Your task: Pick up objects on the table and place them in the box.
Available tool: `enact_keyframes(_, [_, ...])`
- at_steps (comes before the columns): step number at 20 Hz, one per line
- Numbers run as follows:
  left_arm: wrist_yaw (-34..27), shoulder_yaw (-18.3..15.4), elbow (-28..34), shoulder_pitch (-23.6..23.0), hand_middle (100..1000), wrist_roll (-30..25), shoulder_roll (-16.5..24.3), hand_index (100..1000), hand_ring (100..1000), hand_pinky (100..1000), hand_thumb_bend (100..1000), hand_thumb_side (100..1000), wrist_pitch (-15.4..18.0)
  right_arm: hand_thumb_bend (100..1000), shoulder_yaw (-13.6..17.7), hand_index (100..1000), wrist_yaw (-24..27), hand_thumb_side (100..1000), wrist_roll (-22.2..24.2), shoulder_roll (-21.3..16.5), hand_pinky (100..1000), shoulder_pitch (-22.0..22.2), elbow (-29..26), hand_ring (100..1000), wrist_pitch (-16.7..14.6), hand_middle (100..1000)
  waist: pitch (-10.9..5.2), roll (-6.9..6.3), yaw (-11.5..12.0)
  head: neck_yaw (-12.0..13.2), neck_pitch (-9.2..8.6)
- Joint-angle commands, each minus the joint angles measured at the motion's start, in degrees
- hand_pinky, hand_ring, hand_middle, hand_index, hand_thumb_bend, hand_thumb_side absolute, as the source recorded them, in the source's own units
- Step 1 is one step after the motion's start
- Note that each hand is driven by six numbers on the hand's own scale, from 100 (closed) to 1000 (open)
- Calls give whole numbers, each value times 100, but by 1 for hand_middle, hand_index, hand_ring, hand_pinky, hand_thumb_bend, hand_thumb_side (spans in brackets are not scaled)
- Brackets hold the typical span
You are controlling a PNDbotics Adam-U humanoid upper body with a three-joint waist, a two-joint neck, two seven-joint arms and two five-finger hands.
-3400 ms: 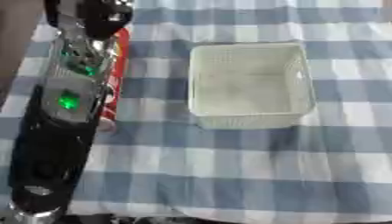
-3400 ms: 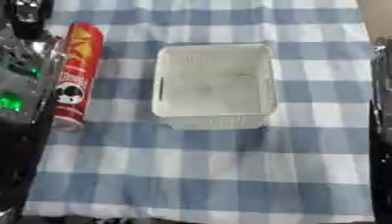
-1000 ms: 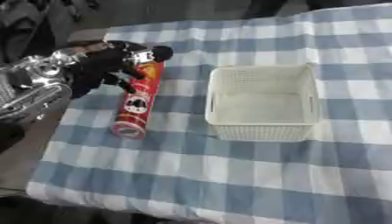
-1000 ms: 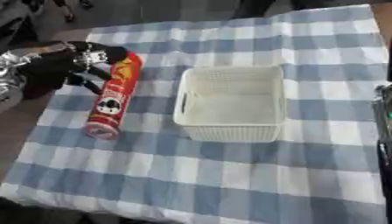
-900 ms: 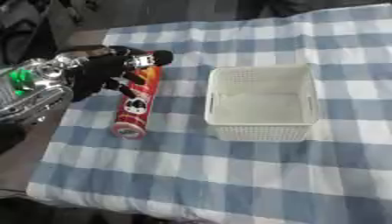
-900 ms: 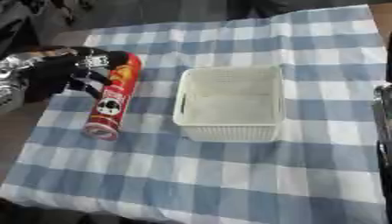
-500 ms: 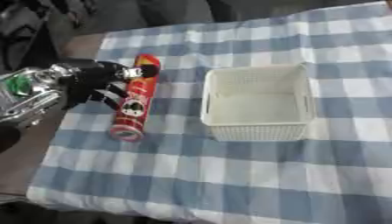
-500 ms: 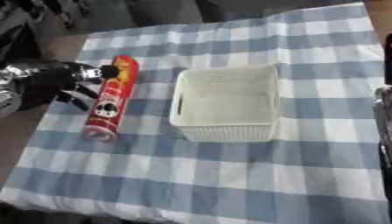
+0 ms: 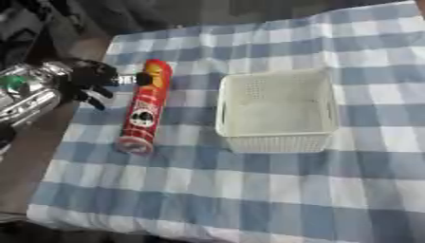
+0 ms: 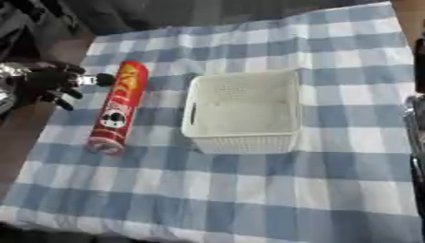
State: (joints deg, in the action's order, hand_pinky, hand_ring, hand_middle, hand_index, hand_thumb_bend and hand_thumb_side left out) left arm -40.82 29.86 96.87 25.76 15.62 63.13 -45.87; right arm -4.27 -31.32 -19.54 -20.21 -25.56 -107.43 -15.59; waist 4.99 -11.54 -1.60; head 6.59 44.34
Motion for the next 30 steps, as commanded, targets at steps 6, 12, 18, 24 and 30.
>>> enact_keyframes(6, [1434,169,-646,485,899,-760,-268,977,817,678,898,407,49,100,-24,696,-32,984,44,-90,488,-27,-22,655,-27,680,-147,-113,-80,101,-22])
enact_keyframes(12, [1847,215,-1001,622,897,-1283,-519,974,815,679,874,443,185,100,-13,695,-35,981,33,-53,488,-23,-30,654,-24,681,-179,-141,-136,55,-22])
enact_keyframes(18, [2014,250,-1103,716,893,-1529,-622,972,810,676,860,460,237,100,-1,694,-39,980,23,-34,488,-15,-26,654,-13,681,-192,-141,-104,70,-22])
enact_keyframes(24, [2110,293,-1295,796,886,-1609,-882,969,801,660,857,469,245,100,-11,694,-47,982,29,-38,488,-21,-21,654,-15,681,-183,-141,-90,83,-22])
enact_keyframes(30, [2188,304,-1534,826,890,-1781,-1014,975,804,663,854,480,300,100,-12,693,-53,981,15,-44,487,-28,-28,653,-2,680,-158,-141,-118,129,-22])
